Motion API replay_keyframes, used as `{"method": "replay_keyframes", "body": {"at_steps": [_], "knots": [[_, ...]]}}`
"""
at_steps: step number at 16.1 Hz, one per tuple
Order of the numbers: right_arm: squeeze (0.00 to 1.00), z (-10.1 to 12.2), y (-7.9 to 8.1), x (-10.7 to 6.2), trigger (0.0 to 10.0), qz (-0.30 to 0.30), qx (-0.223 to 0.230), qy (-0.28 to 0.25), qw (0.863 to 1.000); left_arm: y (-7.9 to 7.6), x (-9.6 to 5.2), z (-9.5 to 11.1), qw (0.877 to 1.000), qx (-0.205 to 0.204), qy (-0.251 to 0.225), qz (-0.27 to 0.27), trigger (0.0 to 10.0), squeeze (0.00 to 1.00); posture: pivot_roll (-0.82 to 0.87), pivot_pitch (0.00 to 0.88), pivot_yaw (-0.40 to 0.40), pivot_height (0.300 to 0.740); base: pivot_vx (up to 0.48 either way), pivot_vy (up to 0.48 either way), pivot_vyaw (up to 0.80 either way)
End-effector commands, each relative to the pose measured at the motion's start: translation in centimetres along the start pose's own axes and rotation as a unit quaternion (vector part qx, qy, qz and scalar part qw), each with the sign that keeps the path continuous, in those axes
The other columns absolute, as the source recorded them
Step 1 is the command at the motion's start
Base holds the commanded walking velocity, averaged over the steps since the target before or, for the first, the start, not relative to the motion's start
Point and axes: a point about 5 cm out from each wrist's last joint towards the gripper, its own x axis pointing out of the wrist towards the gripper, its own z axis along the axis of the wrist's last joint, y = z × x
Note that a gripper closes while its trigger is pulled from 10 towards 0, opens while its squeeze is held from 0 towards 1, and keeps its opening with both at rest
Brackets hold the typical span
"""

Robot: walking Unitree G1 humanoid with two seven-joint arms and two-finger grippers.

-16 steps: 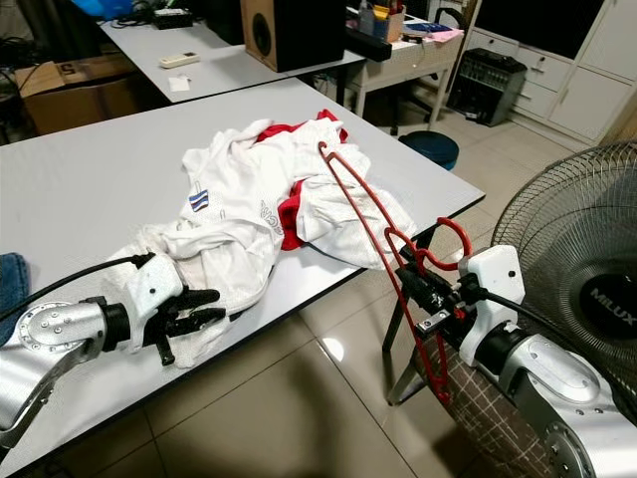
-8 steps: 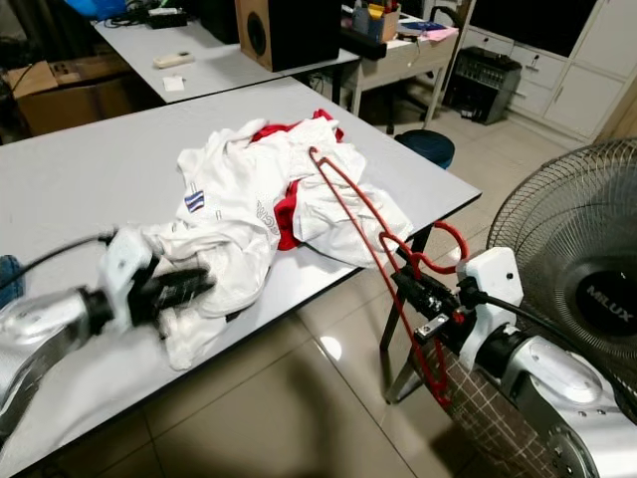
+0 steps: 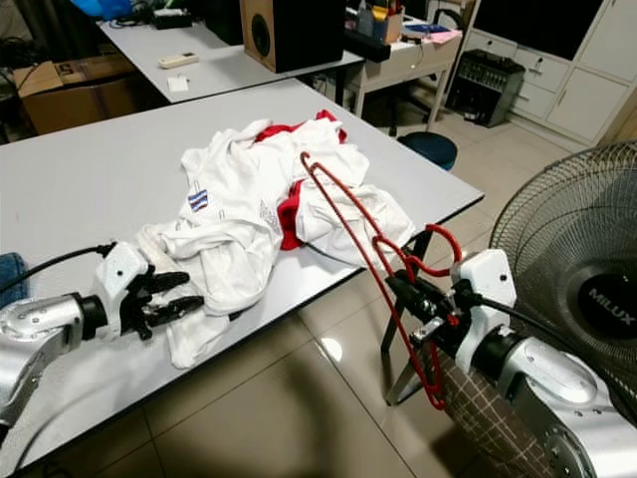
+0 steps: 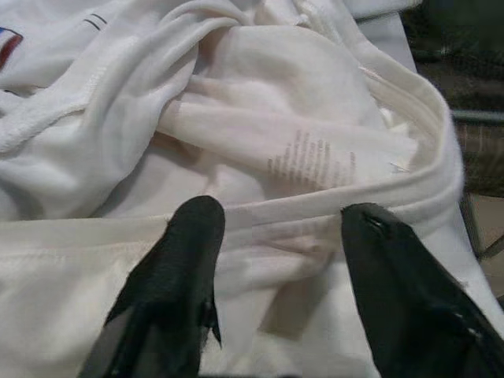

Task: Hang hanger

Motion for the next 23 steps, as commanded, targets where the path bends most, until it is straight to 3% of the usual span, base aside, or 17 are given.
{"method": "replay_keyframes", "body": {"at_steps": [1,3,6,7,8,9,13,18,20,21,23], "knots": [[0.0,0.3,0.1,-0.2,10.0,0.003,-0.005,-0.001,1.0,0.0,0.4,0.3,1.0,-0.001,-0.012,-0.006,10.0,0.0,-0.14,0.0,0.005,0.74,0.0,0.0,0.0],[0.0,0.3,0.2,-0.1,10.0,0.004,-0.004,-0.002,1.0,-0.4,0.9,0.0,0.999,-0.023,-0.01,-0.027,10.0,0.0,-0.14,0.0,0.007,0.74,0.0,0.0,0.0],[0.0,0.3,0.3,-0.1,10.0,0.005,-0.006,-0.001,1.0,-0.3,1.5,-1.5,0.999,0.007,0.047,-0.016,10.0,0.0,-0.15,0.0,0.011,0.74,0.0,0.0,0.0],[0.0,0.3,0.3,-0.1,10.0,0.005,-0.006,0.0,1.0,-0.1,1.6,-1.4,0.999,0.013,0.044,-0.002,4.0,0.0,-0.15,0.0,0.01,0.74,0.0,0.0,0.0],[0.0,0.3,0.3,-0.1,10.0,0.005,-0.005,0.0,1.0,0.0,1.7,-1.3,0.999,0.014,0.039,0.003,0.9,0.0,-0.15,0.0,0.01,0.74,0.0,0.0,0.0],[0.0,0.3,0.3,-0.1,10.0,0.006,-0.005,0.0,1.0,-0.1,2.0,-1.0,0.999,0.019,0.027,0.006,0.0,0.0,-0.15,0.0,0.01,0.74,0.0,0.0,0.0],[0.0,0.3,0.3,-0.1,10.0,0.005,-0.006,-0.001,1.0,-0.3,2.5,-0.6,0.999,0.042,0.002,0.006,0.0,0.0,-0.15,0.0,0.012,0.74,0.0,0.0,0.0],[0.0,0.2,0.3,-0.2,10.0,0.006,-0.006,0.0,1.0,0.2,2.0,0.2,0.998,0.054,-0.024,0.009,0.0,0.0,-0.15,0.0,0.013,0.74,0.0,0.0,0.0],[0.0,0.2,0.3,-0.2,10.0,0.01,-0.008,0.002,1.0,0.5,1.5,0.6,0.997,0.076,-0.023,0.004,0.0,0.0,-0.15,0.0,0.011,0.74,0.0,0.0,0.0],[0.0,0.3,0.3,-0.2,10.0,0.015,-0.012,0.003,1.0,1.1,0.7,1.5,0.994,0.107,-0.022,0.001,0.0,0.0,-0.15,0.0,0.009,0.74,0.0,0.0,0.0],[0.0,0.3,0.3,-0.1,10.0,0.018,-0.013,0.002,1.0,2.7,-0.1,3.3,0.988,0.142,-0.039,0.041,0.0,0.0,-0.14,0.0,0.007,0.74,0.0,0.0,0.0]]}}
